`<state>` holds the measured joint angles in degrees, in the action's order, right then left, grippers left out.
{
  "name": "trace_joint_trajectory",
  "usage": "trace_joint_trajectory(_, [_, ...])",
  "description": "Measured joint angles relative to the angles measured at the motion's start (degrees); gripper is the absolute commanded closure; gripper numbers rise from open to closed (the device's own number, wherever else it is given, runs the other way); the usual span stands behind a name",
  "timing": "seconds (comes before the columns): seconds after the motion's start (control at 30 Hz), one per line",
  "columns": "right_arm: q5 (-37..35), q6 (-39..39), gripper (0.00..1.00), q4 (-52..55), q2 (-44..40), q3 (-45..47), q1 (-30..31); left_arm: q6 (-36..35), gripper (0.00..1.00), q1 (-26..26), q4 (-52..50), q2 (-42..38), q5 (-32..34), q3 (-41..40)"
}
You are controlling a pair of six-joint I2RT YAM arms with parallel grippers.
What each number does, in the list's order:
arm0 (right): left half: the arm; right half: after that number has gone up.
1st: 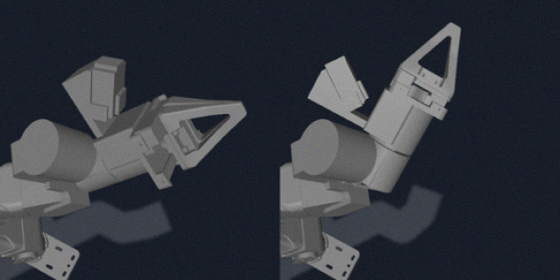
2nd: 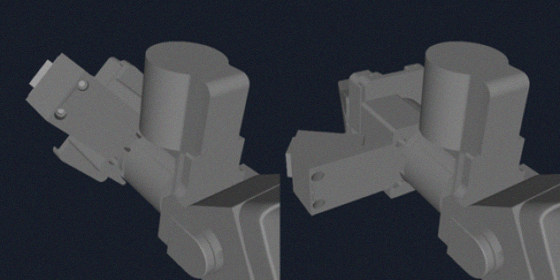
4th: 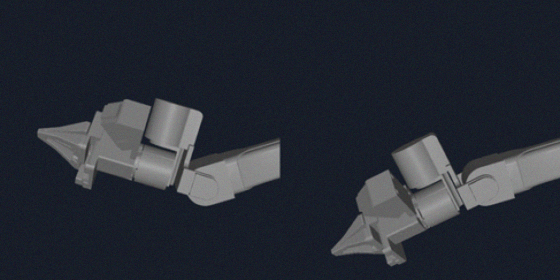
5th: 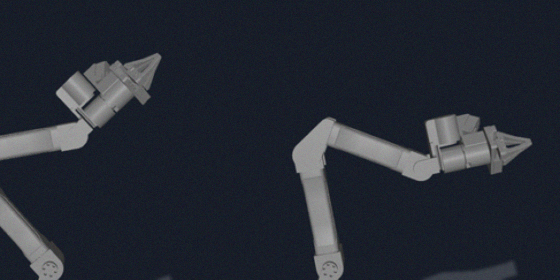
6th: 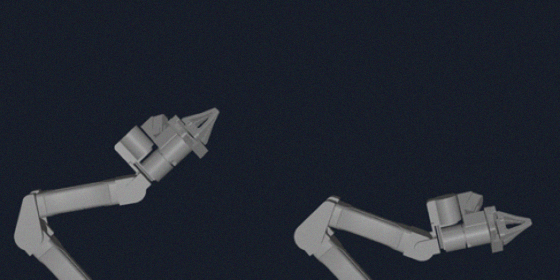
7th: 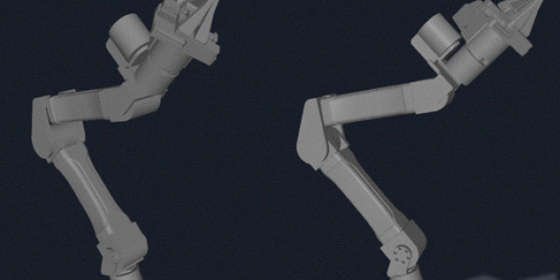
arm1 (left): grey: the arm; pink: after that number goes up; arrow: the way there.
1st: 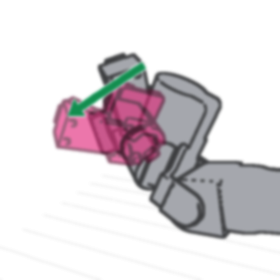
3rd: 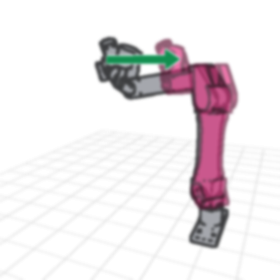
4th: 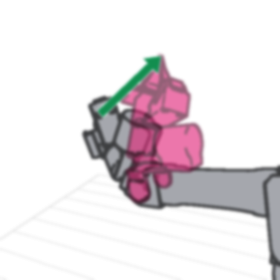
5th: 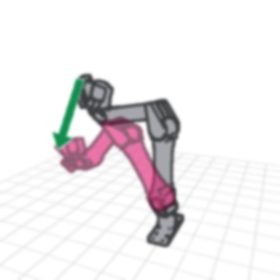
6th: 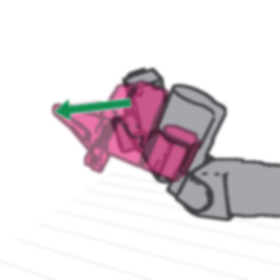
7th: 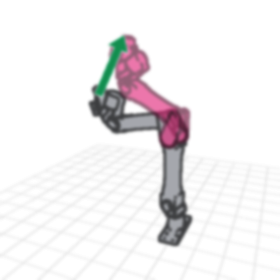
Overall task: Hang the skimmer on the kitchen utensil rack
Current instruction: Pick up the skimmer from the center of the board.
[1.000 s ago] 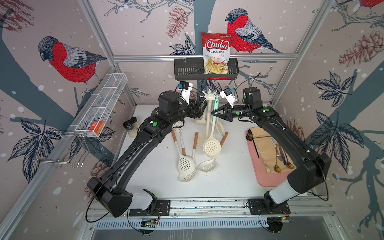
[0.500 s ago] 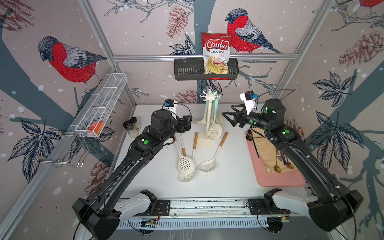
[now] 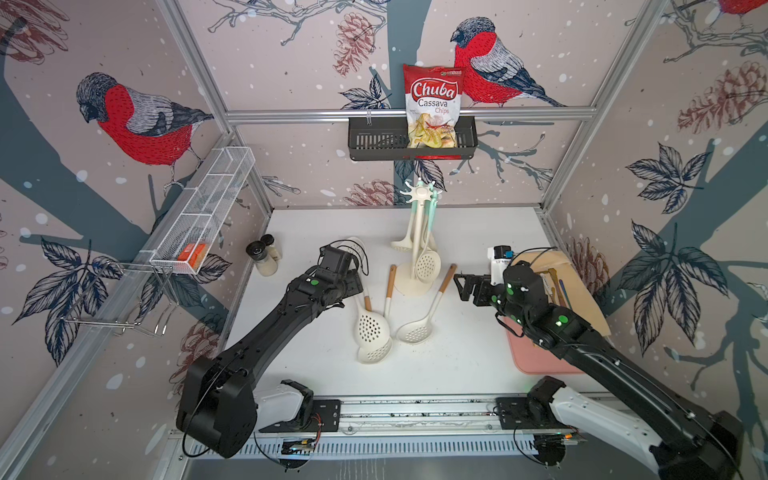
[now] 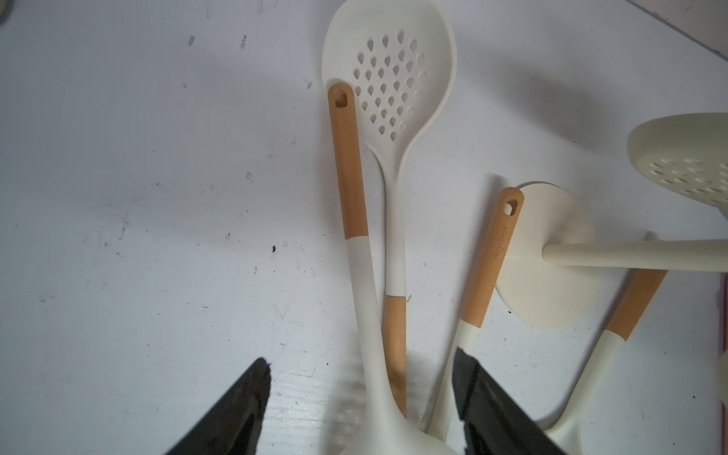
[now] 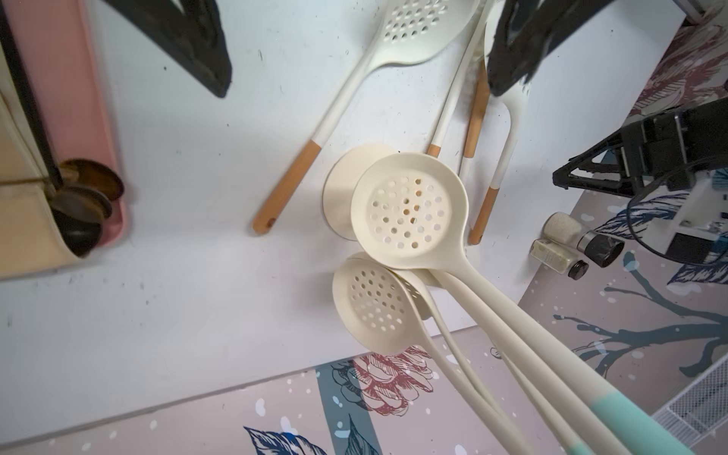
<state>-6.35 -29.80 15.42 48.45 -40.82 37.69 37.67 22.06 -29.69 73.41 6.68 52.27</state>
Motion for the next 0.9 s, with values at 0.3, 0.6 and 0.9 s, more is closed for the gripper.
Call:
trace_joint_trajectory(0.3, [8.39, -3.54, 0.07, -3.8, -4.66, 7.02, -7.32, -1.79, 0.32, -6.95, 5.03, 14.21, -6.1, 3.63])
trace_joint_trajectory(0.6, [13.05, -6.25, 0.0, -3.26, -1.11, 8.33, -11.37, -4.68, 0.42, -10.21, 8.46, 26.36, -11.76, 9.18])
trace_joint_trajectory(0.9, [17.2, -5.11, 0.0, 1.7, 5.11, 5.53, -14.32, -6.16, 0.64, -11.41, 9.7, 32.96, -14.16, 13.05])
